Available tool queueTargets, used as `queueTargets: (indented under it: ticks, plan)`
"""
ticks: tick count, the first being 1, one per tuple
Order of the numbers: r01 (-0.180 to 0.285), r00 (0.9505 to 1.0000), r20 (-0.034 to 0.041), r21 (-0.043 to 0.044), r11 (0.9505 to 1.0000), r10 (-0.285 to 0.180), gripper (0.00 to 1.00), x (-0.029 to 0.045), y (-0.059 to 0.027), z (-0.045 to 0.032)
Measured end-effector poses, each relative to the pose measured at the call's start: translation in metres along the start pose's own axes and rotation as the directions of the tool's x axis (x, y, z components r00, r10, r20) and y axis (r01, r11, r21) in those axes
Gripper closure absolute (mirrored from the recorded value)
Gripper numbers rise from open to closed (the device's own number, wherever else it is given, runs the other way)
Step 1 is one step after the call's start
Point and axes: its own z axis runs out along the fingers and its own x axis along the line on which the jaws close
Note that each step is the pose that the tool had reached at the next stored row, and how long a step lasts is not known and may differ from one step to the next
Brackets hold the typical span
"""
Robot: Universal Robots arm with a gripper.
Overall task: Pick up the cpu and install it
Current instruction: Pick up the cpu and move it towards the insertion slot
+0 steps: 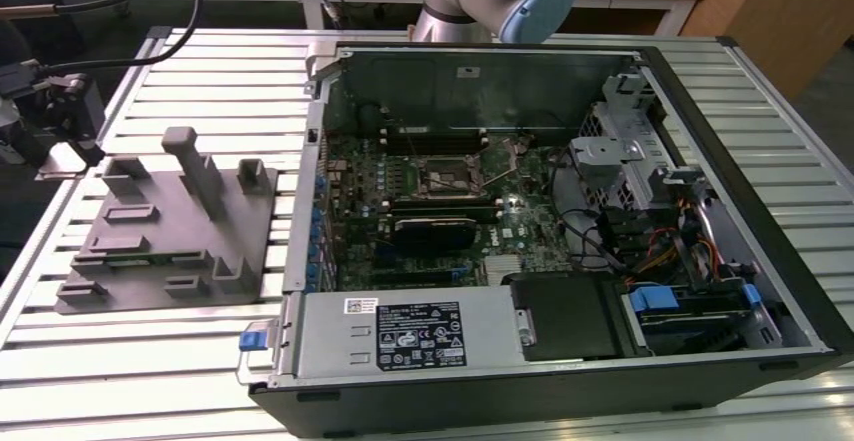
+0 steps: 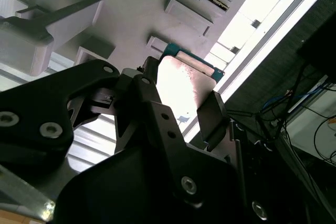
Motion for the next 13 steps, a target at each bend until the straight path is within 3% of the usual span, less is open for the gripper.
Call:
queueTargets:
  ticks: [7,13]
  plan:
    - [0.000,1.0000,-0.0003,0.0002,1.0000,0.000,0.46,-0.0001,0.0002,-0.0025]
    - [0.000,1.0000,0.0000,0.0001,1.0000,0.000,0.46,-0.0001,0.0007,-0.0101]
